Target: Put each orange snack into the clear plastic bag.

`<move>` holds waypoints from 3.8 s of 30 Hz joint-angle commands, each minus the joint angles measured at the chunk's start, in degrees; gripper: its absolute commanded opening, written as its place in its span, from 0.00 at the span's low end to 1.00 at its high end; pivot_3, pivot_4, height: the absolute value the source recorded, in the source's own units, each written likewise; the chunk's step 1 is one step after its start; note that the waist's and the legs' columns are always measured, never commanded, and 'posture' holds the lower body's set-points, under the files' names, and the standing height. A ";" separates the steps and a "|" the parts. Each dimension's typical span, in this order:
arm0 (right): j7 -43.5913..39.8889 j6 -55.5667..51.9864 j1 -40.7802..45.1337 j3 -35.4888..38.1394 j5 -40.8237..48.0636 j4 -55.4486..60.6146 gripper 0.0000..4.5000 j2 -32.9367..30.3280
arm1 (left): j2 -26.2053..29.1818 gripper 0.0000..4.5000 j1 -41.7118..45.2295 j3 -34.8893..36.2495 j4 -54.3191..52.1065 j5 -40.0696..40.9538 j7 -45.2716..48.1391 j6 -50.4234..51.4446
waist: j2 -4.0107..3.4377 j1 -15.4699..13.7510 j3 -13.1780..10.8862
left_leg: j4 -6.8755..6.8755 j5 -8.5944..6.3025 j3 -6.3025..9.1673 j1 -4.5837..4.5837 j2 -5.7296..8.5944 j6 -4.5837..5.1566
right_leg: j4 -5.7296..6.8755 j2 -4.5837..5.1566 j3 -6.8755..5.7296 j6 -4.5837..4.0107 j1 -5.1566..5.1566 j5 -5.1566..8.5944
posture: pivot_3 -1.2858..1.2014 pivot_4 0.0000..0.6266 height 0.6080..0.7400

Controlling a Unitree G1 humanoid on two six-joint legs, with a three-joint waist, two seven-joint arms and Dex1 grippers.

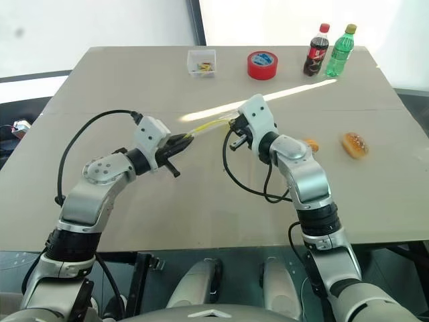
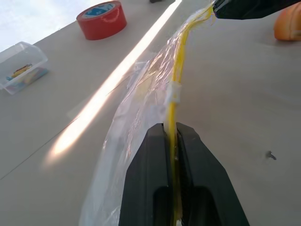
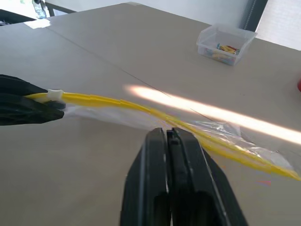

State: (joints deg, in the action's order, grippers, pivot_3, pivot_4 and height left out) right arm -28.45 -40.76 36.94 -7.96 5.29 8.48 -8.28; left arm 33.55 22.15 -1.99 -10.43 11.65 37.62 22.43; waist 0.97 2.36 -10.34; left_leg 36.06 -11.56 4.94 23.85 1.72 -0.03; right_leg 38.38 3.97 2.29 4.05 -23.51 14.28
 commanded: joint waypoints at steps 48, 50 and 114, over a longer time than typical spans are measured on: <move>5.05 -2.70 1.04 2.73 5.76 -3.87 0.01 -0.83 | -1.30 0.00 -2.37 0.26 0.06 -1.63 1.03 -3.66 | 0.00 0.05 0.00 | 0.16 0.00 0.01 -0.02 -0.01 0.00 | 0.20 -0.01 0.01 0.00 -0.01 0.01 | 0.52 0.24 1.00; 5.14 -2.35 1.51 2.88 5.83 -4.70 0.01 -0.43 | -1.32 0.00 -2.54 0.12 -0.50 -1.62 1.01 -3.40 | 0.00 0.05 0.00 | 0.16 0.00 0.01 -0.02 -0.01 0.00 | 0.20 -0.01 0.01 0.00 -0.01 0.01 | 0.52 0.24 1.00; 5.04 -1.22 3.98 1.66 5.18 -8.81 0.01 -2.24 | -0.41 0.00 -3.68 -2.23 -1.80 -3.65 3.30 -3.82 | 0.00 0.04 0.00 | 0.16 0.00 0.01 -0.02 -0.01 0.00 | 0.19 -0.01 0.00 0.00 -0.01 0.01 | 0.52 0.24 1.00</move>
State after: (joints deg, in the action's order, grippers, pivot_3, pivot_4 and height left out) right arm -23.28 -43.35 39.30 -7.42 10.24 -1.14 -10.32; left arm 32.43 18.28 -4.47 -10.76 8.21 40.34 20.27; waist 0.97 2.40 -10.35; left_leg 36.22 -11.56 4.96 23.83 1.72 -0.02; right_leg 38.57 3.96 2.30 4.05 -23.52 14.29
